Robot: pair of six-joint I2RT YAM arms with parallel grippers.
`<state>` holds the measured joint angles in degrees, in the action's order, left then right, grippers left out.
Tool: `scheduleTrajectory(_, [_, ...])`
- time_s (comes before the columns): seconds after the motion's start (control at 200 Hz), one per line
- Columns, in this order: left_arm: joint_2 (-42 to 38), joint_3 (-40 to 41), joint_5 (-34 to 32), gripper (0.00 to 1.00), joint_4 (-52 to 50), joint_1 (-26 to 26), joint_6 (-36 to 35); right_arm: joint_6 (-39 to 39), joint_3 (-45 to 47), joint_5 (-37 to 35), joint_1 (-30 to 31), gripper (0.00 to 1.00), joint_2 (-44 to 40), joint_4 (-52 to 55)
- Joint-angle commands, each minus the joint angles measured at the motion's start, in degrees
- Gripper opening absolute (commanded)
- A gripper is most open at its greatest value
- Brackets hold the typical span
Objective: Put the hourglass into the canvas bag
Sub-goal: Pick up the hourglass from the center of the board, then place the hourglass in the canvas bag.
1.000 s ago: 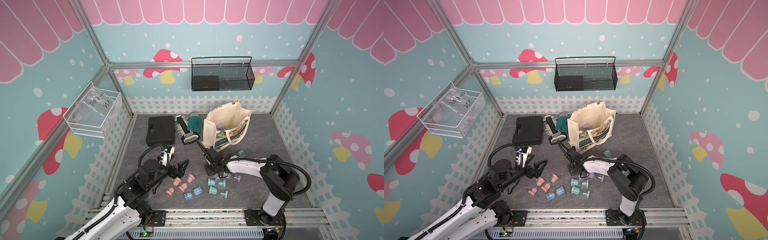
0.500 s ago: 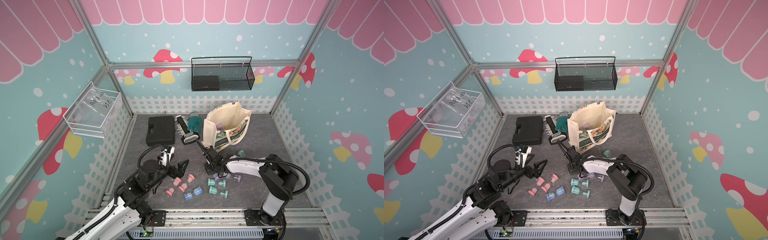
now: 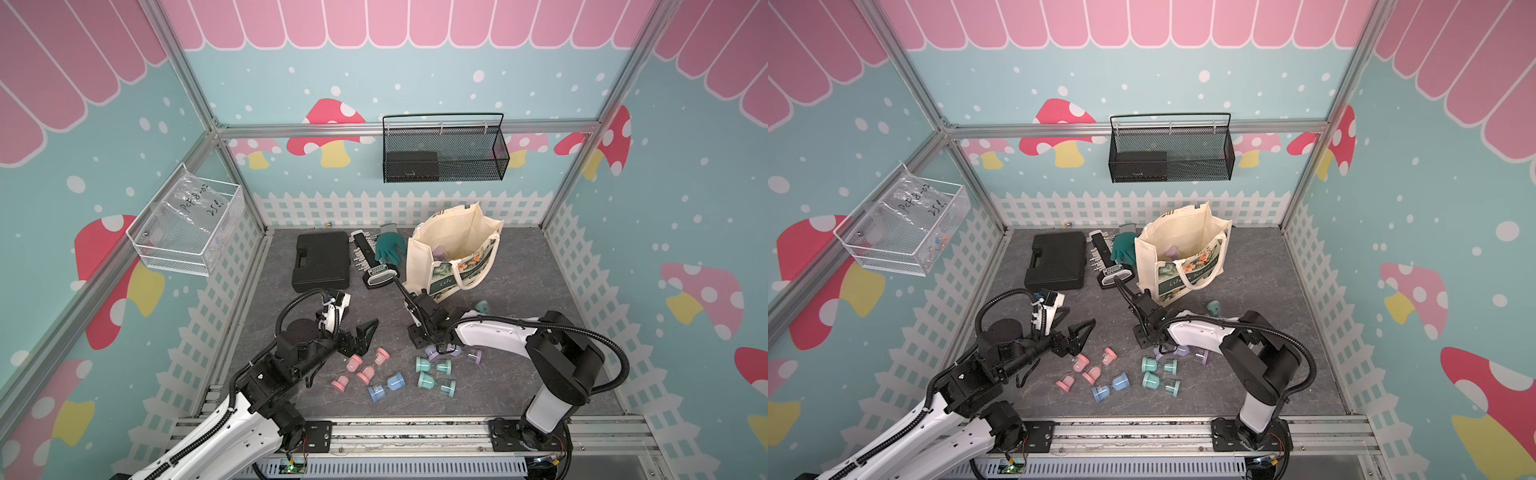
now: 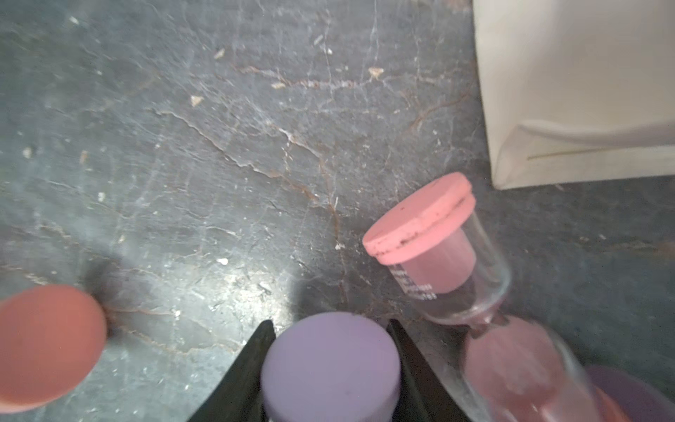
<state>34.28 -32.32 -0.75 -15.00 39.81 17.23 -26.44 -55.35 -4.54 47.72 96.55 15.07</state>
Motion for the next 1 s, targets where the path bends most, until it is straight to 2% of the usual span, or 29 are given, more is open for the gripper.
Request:
scheduleTrajectory(0.0, [-0.36,-0.47,2.01,0.99,1.79,-0.28,-1.81,1.02,-2.54,1.47,0.40,0.19,-4.27,-0.15])
scheduleTrajectory(0.345, [-1.25,-1.53,6.38,0.99,4.06,-0.26,-4.96,4.32,-8.86,2.25,0.35,0.16,-10.73,1.00])
scheduleTrajectory(0.991, [4.32,-7.16,8.57,0.99,9.28,-0.27,-7.45,14.69,-35.96,-4.92,-1.91,0.14,-11.58,6.46])
